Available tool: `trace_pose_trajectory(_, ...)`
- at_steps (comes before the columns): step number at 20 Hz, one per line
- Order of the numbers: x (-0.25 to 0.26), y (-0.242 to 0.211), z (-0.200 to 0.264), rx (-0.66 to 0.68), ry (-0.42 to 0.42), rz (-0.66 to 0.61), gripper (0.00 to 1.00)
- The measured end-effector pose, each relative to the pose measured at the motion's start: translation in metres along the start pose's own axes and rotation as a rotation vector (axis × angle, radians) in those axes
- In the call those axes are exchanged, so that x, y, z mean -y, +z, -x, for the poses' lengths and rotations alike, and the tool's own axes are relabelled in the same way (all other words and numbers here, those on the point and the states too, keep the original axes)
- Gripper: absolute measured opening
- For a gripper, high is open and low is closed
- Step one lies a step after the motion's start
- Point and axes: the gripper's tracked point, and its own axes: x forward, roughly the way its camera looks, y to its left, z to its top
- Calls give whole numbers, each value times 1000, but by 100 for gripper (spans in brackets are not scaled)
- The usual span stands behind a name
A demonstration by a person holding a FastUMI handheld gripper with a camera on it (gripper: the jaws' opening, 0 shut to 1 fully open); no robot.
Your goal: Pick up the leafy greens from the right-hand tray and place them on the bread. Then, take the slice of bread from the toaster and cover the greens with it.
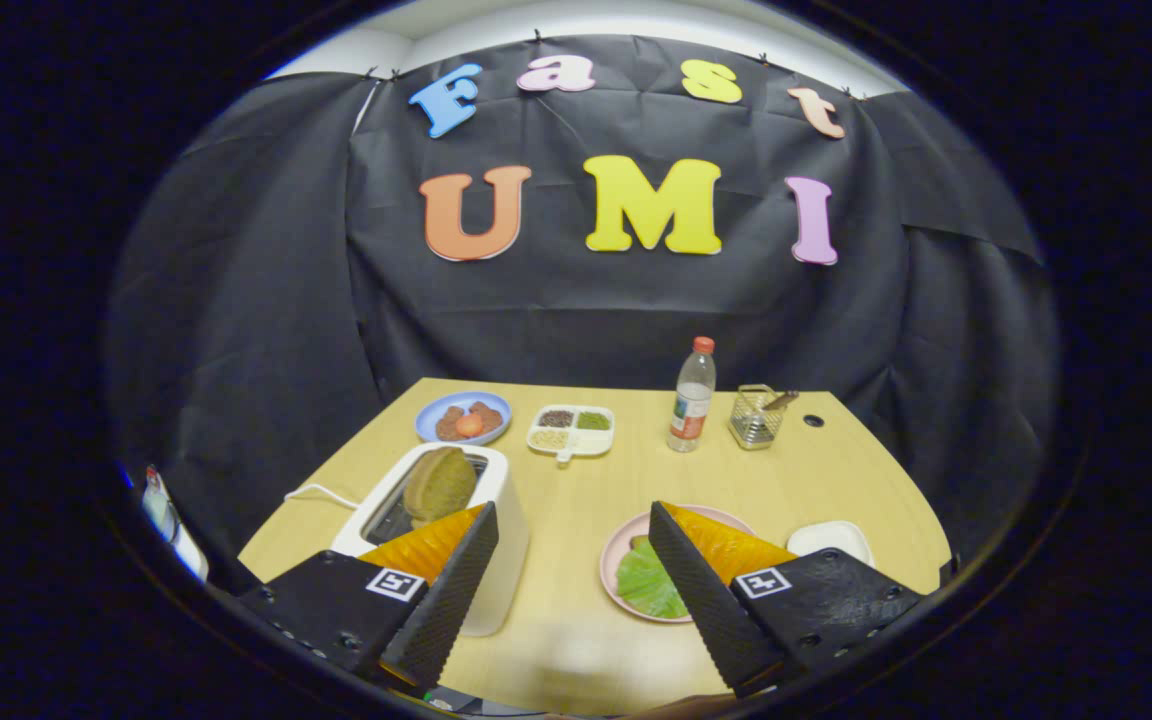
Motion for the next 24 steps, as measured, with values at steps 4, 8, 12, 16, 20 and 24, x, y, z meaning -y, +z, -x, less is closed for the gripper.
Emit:
trace_pose_trajectory(4,-33,9,-4,-32,27,9,97)
trace_pose_trajectory(8,-55,9,-30,-70,33,27,97)
trace_pose_trajectory(12,-70,1,-67,-147,22,25,97)
trace_pose_trajectory(16,-84,-6,-93,-212,15,36,94)
trace_pose_trajectory(20,-97,-12,-107,-258,14,71,71)
trace_pose_trajectory(24,-90,-21,-110,-309,-5,40,53)
